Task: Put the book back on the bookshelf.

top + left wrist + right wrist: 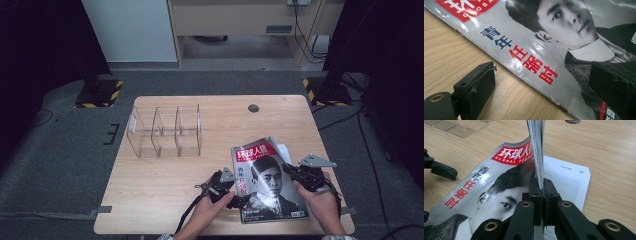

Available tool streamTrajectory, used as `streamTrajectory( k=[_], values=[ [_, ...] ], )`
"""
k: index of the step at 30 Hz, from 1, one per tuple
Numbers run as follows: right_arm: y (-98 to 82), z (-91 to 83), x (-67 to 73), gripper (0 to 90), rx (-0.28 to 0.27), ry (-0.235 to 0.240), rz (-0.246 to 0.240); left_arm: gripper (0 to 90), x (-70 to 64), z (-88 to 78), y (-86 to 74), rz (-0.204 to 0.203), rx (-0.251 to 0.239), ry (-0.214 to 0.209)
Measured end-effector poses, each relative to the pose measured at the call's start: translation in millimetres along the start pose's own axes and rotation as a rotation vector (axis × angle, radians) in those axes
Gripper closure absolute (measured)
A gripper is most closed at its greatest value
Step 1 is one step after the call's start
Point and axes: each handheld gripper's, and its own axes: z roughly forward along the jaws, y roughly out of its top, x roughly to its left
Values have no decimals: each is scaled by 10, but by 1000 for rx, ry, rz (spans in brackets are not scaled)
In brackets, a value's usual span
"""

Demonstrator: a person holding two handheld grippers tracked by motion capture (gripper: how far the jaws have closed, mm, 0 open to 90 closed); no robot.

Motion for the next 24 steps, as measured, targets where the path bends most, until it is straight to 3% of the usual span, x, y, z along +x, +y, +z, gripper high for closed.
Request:
streamTrajectory(
  k=[6,24],
  values=[
    [54,-64,66,880,-35,22,-17,52,9,14,6,-19,-2,-32],
    [243,-224,182,880,-152,83,-48,52,44,21,22,-50,-17,-24]
  ],
)
